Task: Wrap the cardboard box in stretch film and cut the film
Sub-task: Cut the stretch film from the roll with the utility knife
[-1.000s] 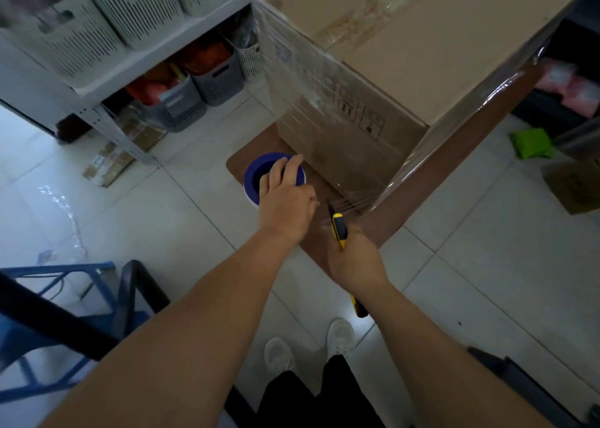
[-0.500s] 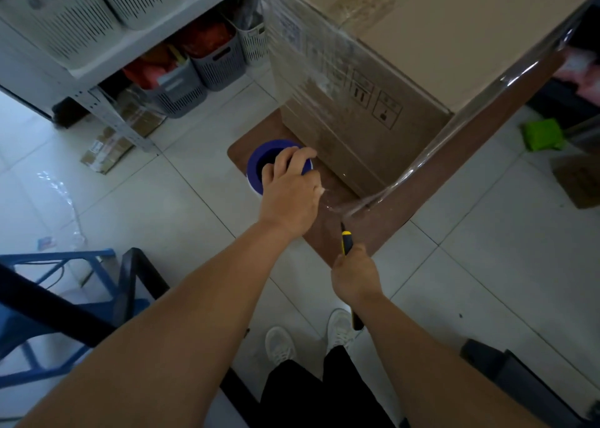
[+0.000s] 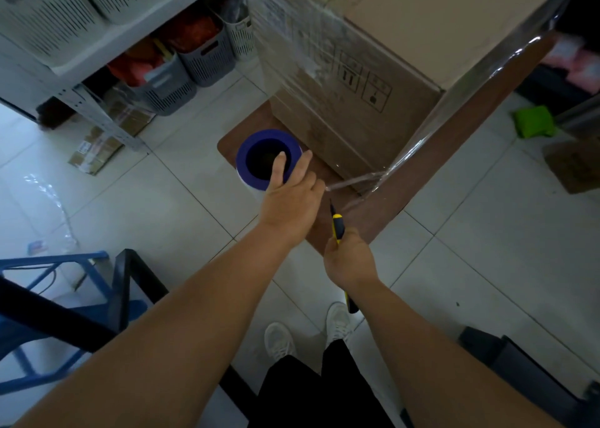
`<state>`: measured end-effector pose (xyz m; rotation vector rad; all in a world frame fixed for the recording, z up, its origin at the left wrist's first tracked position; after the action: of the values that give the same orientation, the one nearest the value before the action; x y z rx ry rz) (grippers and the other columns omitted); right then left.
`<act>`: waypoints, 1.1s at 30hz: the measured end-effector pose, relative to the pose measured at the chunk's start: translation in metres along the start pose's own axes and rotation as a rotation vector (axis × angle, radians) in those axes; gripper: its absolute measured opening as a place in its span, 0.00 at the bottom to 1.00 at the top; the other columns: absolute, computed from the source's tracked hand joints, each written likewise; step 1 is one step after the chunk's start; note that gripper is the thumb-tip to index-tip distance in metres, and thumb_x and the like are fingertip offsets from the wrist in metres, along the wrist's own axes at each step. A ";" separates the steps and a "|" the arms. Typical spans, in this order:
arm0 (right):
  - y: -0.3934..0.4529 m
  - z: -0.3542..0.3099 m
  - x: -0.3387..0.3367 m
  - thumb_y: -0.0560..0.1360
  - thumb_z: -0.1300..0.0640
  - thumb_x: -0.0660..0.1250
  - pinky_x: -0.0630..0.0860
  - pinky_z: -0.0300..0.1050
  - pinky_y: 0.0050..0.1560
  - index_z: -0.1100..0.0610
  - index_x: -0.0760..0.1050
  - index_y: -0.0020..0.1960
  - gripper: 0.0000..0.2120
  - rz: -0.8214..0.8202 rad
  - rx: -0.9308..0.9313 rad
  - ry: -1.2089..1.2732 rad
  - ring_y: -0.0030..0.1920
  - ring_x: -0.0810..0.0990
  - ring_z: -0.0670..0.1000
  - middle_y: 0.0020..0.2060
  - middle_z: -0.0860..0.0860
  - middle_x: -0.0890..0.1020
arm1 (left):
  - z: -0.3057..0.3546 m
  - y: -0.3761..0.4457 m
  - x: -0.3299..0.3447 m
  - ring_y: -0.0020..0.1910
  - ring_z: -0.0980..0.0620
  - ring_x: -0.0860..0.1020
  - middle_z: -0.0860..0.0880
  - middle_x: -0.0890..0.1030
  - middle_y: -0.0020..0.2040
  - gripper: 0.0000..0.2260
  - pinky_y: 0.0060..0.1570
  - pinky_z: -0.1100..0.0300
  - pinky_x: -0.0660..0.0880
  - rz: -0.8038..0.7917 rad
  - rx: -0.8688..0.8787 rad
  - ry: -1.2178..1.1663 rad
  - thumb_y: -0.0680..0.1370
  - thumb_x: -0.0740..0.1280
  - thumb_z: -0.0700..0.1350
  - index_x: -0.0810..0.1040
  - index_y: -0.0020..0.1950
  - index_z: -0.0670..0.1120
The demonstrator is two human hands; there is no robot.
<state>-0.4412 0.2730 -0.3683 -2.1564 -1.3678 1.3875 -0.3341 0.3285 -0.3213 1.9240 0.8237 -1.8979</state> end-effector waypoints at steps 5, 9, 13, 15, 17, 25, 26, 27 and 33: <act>0.006 -0.002 0.009 0.81 0.58 0.57 0.65 0.42 0.43 0.64 0.67 0.61 0.13 -0.008 -0.005 -0.005 0.56 0.77 0.62 0.56 0.62 0.78 | -0.015 -0.008 0.003 0.71 0.43 0.66 0.46 0.78 0.60 0.10 0.68 0.38 0.57 0.170 0.107 0.147 0.74 0.61 0.39 0.80 0.50 0.45; 0.005 -0.004 0.019 0.81 0.58 0.56 0.65 0.43 0.44 0.64 0.66 0.62 0.13 -0.026 0.006 -0.007 0.57 0.77 0.63 0.57 0.62 0.78 | -0.029 -0.010 0.000 0.67 0.34 0.67 0.38 0.74 0.65 0.09 0.62 0.33 0.63 0.269 0.066 0.068 0.66 0.63 0.40 0.81 0.42 0.43; 0.010 -0.012 0.025 0.81 0.58 0.56 0.66 0.44 0.45 0.64 0.66 0.62 0.13 -0.022 -0.003 -0.005 0.57 0.77 0.63 0.57 0.63 0.78 | -0.035 -0.006 -0.001 0.62 0.32 0.73 0.35 0.73 0.65 0.10 0.54 0.37 0.72 0.253 0.042 0.027 0.68 0.60 0.38 0.80 0.44 0.41; 0.015 -0.020 0.025 0.81 0.58 0.56 0.66 0.43 0.45 0.64 0.65 0.63 0.13 -0.020 -0.009 -0.013 0.58 0.77 0.63 0.57 0.63 0.78 | -0.038 -0.003 -0.003 0.54 0.35 0.77 0.36 0.71 0.67 0.12 0.50 0.42 0.74 0.244 0.040 0.030 0.68 0.58 0.36 0.79 0.45 0.42; 0.023 -0.026 0.027 0.81 0.58 0.55 0.65 0.43 0.45 0.64 0.65 0.63 0.14 -0.028 0.011 -0.018 0.59 0.76 0.63 0.58 0.63 0.78 | -0.041 -0.001 -0.002 0.48 0.38 0.78 0.36 0.71 0.68 0.14 0.45 0.46 0.75 0.246 0.048 0.037 0.67 0.57 0.36 0.79 0.45 0.42; 0.034 -0.006 0.041 0.78 0.61 0.58 0.69 0.44 0.45 0.65 0.66 0.63 0.15 -0.124 0.148 -0.080 0.58 0.77 0.61 0.59 0.62 0.78 | -0.052 0.007 0.007 0.48 0.38 0.78 0.36 0.70 0.69 0.12 0.45 0.49 0.75 0.222 0.054 0.059 0.65 0.73 0.36 0.80 0.47 0.44; 0.030 0.004 0.040 0.77 0.61 0.58 0.70 0.45 0.46 0.65 0.68 0.62 0.15 -0.131 0.176 -0.078 0.57 0.78 0.62 0.58 0.62 0.78 | -0.054 0.010 0.005 0.50 0.37 0.77 0.35 0.69 0.69 0.12 0.46 0.47 0.75 0.222 0.040 0.045 0.65 0.73 0.36 0.80 0.47 0.43; 0.023 0.014 0.039 0.77 0.61 0.58 0.71 0.46 0.47 0.65 0.69 0.62 0.15 -0.131 0.199 -0.076 0.56 0.78 0.62 0.58 0.61 0.78 | -0.056 0.012 0.005 0.52 0.36 0.77 0.35 0.68 0.70 0.12 0.48 0.46 0.75 0.214 0.024 0.032 0.66 0.74 0.37 0.80 0.48 0.43; 0.008 0.009 0.037 0.81 0.59 0.55 0.65 0.41 0.40 0.64 0.68 0.61 0.12 -0.097 0.107 0.041 0.42 0.71 0.54 0.47 0.58 0.76 | -0.053 0.017 0.007 0.54 0.37 0.76 0.37 0.70 0.68 0.14 0.54 0.44 0.73 0.246 -0.008 0.029 0.63 0.76 0.35 0.80 0.45 0.44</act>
<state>-0.4395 0.2956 -0.4001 -2.0125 -1.3322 1.3415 -0.2812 0.3476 -0.3269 1.9513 0.5703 -1.7232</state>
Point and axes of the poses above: each hand's wrist, its own y-axis towards the middle knuckle, its own x-axis out of the palm, z = x × y, the point moved 4 cm from there along y, towards the middle knuckle
